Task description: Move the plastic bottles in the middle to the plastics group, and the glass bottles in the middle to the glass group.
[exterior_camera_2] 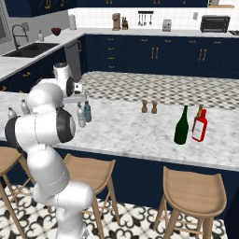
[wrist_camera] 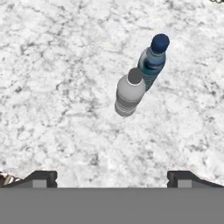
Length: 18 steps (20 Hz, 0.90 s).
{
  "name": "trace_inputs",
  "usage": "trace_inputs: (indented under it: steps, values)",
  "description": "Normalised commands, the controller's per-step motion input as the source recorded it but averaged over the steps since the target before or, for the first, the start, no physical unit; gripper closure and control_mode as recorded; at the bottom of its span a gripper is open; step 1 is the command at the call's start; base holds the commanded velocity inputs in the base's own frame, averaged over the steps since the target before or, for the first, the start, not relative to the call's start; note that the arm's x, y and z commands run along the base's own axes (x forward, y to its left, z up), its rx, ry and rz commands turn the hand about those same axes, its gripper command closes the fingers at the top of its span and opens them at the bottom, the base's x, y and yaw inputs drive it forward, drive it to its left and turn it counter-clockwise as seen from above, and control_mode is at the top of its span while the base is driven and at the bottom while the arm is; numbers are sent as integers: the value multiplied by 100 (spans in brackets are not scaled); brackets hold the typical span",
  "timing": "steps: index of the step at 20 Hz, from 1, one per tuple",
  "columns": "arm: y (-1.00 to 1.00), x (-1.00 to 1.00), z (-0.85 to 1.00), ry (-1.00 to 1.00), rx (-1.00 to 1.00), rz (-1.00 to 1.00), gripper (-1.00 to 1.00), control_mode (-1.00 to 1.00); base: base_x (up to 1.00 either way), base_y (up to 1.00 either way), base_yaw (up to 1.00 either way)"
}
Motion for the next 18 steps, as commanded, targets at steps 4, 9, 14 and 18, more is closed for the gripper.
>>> trace_inputs:
  steps: [4,9,14,18]
  values:
    - [33,47,-4,0,-3,0,-100,-100,0,0,0]
    - [-14,7,0,0,1,-7,-100,-100,0,0,0]
    - [-17,2,-13,0,3,-8,-100,-100,0,0,0]
    - [-6,46,-35,0,0,-5,-100,-100,0,0,0]
